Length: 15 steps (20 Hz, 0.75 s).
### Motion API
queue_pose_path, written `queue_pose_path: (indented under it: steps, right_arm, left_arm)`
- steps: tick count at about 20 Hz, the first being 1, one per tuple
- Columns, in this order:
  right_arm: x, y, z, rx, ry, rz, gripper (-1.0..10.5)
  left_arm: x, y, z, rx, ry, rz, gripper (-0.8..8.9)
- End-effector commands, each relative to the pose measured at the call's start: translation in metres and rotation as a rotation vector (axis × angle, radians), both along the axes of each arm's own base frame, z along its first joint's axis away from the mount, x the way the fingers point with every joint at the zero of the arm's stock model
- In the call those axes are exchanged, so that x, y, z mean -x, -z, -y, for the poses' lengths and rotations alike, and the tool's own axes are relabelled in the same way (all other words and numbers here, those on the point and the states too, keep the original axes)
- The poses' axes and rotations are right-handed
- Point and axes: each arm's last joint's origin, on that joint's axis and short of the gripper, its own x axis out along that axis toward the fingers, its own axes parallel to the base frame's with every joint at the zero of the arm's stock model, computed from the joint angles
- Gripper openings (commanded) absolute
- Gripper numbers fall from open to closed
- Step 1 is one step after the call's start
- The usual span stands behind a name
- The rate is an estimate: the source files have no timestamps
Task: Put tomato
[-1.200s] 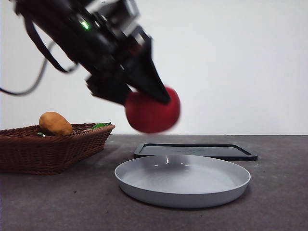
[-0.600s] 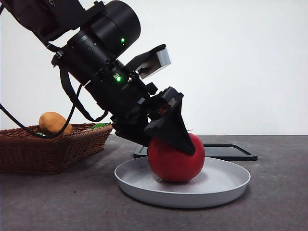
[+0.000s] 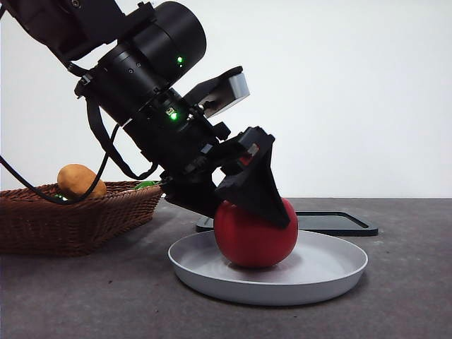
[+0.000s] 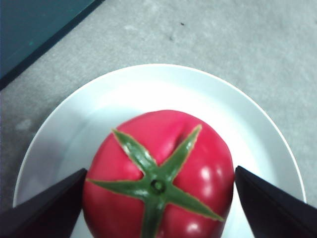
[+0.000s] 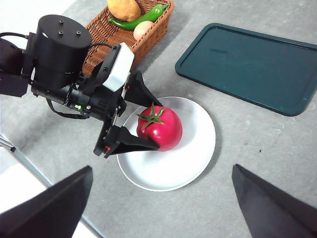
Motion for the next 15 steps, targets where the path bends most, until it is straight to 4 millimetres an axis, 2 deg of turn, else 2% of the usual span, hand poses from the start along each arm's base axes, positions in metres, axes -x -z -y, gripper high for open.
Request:
queue_pose_path:
  steps: [1,8,11,15]
  right_arm:
    - [0.000,-0.006,0.000,-0.006,-0.003,0.016,4.5]
    - [0.000,-0.005,0.000,-0.005,-0.003,0.015,4.5]
    - [0.000,-0.005,0.000,-0.005,-0.003,0.015,4.5]
    - [-0.004,-0.005,-0.001,-0.005,-0.003,0.010,4.5]
  left_arm:
    - [-0.002,-0.007,0.007,0.035,-0.016,-0.006,5.83]
    - [0.000,-0.042,-0.001,0.106,-0.035,0.057,5.97]
    - [0.005,-0.066,-0.014,0.140,-0.058,0.087,5.93]
    - [0.013,-0.103,-0.043,0.196,-0.136,0.105,5.82]
